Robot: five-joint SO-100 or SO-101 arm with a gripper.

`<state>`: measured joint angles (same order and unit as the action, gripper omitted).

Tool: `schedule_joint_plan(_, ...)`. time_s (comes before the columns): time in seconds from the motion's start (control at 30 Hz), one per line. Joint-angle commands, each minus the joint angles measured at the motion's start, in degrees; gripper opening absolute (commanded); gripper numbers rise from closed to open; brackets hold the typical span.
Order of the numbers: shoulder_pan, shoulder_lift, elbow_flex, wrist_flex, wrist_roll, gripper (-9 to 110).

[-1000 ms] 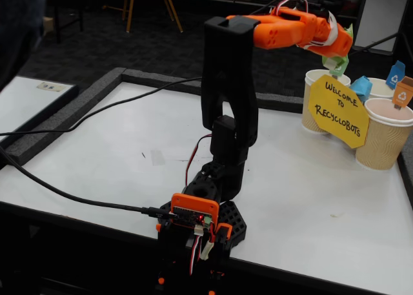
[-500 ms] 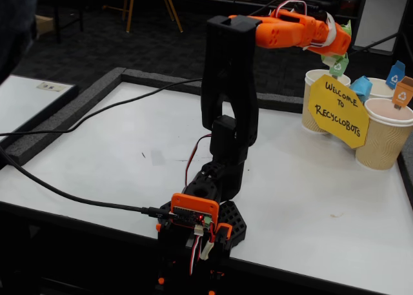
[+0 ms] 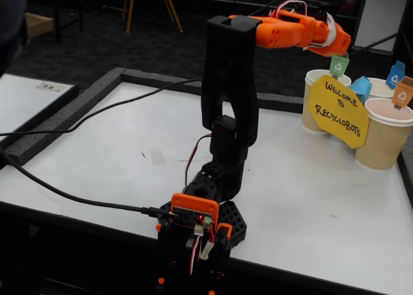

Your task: Sort rubbish by color.

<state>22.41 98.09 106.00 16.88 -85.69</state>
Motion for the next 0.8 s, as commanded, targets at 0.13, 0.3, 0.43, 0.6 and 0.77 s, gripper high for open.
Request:
schedule_joint_plan(0.13,1.9,11.4,-3.6,2.5,-0.6,0)
schedule_joint_plan(0.3,1.6,24.5,2.1,13.5,2.6,0)
schedule_joint_plan(0.43,0.2,36.9,5.1,25.4,9.2,0)
schedule_joint_plan(0.6,-2.0,50.2,5.7,39.3,21.5,0)
schedule_joint_plan(0.77,-2.8,59.2,2.7,56.3,38.4,0)
